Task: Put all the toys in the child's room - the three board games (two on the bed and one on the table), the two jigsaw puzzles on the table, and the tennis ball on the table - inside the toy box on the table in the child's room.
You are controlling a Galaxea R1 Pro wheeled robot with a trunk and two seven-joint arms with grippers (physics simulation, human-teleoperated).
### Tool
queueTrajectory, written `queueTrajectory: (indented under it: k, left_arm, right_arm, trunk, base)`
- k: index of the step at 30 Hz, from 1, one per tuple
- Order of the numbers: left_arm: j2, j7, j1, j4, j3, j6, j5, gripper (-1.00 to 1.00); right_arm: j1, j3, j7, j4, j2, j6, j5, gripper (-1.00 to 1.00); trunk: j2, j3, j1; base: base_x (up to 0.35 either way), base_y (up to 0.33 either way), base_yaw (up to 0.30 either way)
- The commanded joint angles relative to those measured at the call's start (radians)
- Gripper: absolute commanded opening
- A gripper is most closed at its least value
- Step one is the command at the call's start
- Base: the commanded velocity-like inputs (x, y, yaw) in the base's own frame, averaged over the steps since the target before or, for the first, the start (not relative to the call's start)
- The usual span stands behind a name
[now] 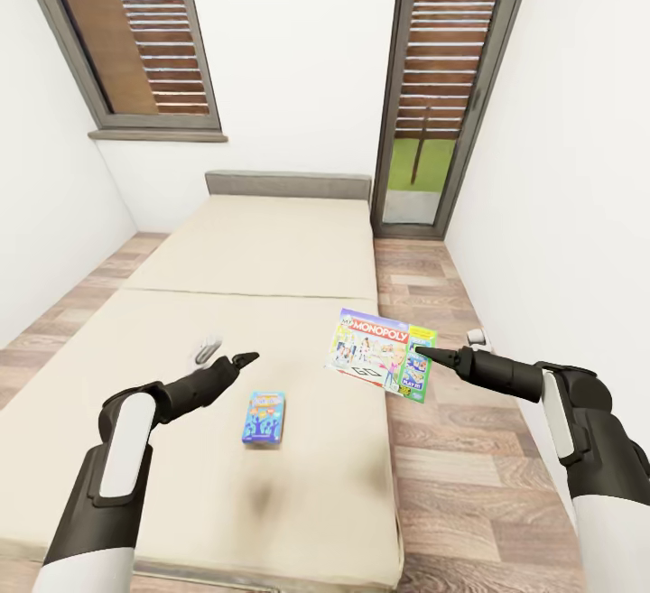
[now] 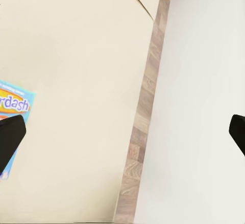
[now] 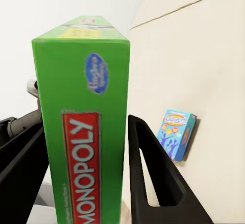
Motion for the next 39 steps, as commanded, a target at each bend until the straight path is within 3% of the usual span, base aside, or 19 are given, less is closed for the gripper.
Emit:
queueTrajectory:
  k: [1, 13, 39]
  left_arm:
    - [-0.001, 0.01, 0.003, -0.002, 0.001, 0.0, 0.011, 1.0]
    - [-0.005, 0.008, 0.005, -0.011, 0.001, -0.022, 0.015, 1.0]
    - [-0.006, -0.006, -0.003, -0.024, -0.007, -0.023, 0.031, 1.0]
  right_arm:
    - [-0.001, -0.001, 0.003, 0.0, 0.0, 0.004, 0.0, -1.0]
    - [-0.001, 0.001, 0.003, 0.0, 0.0, 0.004, 0.0, -1.0]
    - [0.001, 0.001, 0.003, 0.0, 0.0, 0.004, 0.0, -1.0]
  trunk:
    - [0.0, 0.001, 0.0]
    - [0.0, 0.02, 0.0]
    - [0.182, 0.144, -0.1]
  base:
    - [-0.205, -0.03, 0.0]
    - [-0.135, -0.012, 0.0]
    - [-0.007, -0.001, 0.017]
